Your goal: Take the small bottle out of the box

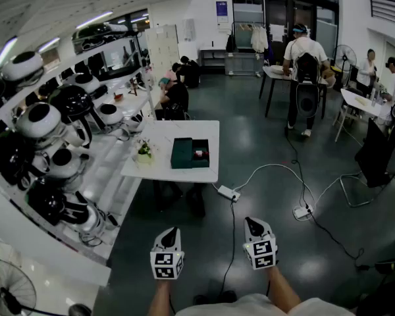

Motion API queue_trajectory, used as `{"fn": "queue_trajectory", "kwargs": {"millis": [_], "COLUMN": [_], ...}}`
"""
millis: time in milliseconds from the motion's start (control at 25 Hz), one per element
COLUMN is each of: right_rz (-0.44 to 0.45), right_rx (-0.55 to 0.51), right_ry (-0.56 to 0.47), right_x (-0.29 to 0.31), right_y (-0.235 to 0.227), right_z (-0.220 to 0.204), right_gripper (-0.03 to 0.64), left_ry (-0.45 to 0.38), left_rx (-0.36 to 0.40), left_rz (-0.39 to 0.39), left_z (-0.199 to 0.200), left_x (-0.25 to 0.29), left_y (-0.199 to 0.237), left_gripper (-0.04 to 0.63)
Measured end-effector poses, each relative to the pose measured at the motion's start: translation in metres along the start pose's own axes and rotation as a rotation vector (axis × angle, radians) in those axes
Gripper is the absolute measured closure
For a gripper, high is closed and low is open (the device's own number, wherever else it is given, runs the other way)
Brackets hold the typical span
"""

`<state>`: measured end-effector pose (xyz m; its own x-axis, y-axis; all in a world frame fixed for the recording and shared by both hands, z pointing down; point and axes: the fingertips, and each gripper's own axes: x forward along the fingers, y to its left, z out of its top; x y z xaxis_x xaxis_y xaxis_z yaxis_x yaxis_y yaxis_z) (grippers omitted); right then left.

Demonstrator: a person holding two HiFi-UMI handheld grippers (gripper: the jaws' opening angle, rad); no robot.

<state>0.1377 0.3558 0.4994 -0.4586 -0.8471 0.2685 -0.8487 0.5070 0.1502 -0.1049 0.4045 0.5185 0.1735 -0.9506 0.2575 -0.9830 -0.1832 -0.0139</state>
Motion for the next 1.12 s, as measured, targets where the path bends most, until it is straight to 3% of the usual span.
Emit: {"fn": "queue_trajectory", "kwargs": {"millis": [560, 1120], "right_rz": [0.027, 0.100], "right_rx": [-0.007, -0.021], "right_ry": [0.011, 0.007], "right_x": [0.005, 0.024], "right_y": [-0.019, -0.046], "right_z": [-0.013, -0.025], "right_gripper": [0.595, 0.595], "left_ry": [0.006, 0.037], "left_rx": [-0.001, 0.000], "left_rz": [-0.013, 0.026], "left_z": [-0.002, -0.010], "left_x": [0.017, 0.042], "left_y": [-0.027, -0.059], "left_gripper": [0.577, 0.577]}}
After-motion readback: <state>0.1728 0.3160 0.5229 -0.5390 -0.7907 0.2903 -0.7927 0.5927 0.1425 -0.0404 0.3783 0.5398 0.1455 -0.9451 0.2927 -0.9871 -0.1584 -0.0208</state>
